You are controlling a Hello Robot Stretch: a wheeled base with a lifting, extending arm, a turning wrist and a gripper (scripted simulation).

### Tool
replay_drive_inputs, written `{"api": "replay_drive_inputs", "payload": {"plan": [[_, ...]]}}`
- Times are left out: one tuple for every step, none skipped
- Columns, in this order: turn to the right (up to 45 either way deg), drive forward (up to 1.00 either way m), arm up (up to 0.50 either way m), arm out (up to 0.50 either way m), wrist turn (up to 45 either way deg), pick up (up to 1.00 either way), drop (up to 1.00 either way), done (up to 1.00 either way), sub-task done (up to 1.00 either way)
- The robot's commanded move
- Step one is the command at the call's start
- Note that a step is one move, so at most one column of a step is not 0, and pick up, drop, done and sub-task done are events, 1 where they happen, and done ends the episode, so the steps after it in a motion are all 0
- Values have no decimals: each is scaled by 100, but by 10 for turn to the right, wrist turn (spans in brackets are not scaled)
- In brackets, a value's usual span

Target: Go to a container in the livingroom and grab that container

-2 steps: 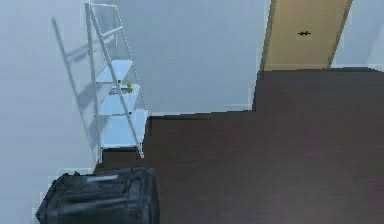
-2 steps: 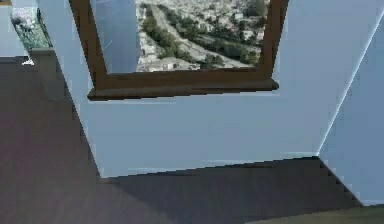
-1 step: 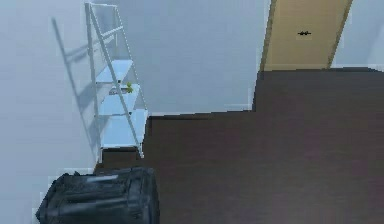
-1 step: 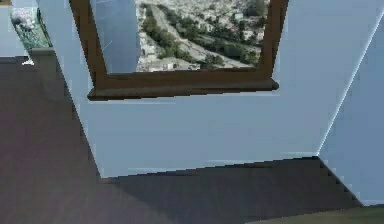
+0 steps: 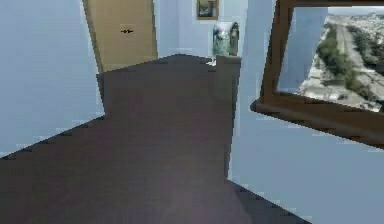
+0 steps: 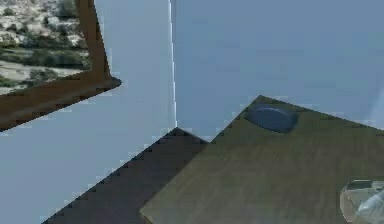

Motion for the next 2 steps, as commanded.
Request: {"api": "replay_drive_inputs", "payload": {"plan": [[390, 0, 0, 0, 0, 0, 0, 0, 0], [450, 0, 0, 0, 0, 0, 0, 0, 0]]}}
